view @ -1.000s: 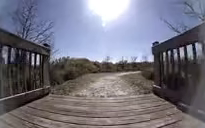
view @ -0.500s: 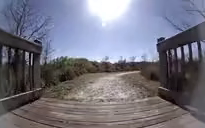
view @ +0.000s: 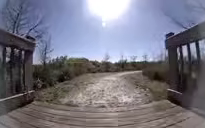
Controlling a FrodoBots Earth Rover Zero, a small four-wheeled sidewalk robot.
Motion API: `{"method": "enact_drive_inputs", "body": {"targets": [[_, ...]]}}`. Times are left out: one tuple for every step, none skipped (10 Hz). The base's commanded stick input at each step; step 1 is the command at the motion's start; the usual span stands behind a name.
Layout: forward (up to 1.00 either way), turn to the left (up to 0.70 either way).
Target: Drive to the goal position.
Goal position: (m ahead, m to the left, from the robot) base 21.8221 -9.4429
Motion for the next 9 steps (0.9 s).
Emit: {"method": "enact_drive_inputs", "body": {"targets": [[0.50,0.00],[0.50,-0.50],[0.45,-0.49],[0.14,-0.39],[0.00,-0.23],[0.00,-0.01],[0.00,0.00],[0.00,0.00],[0.00,0.00]]}}
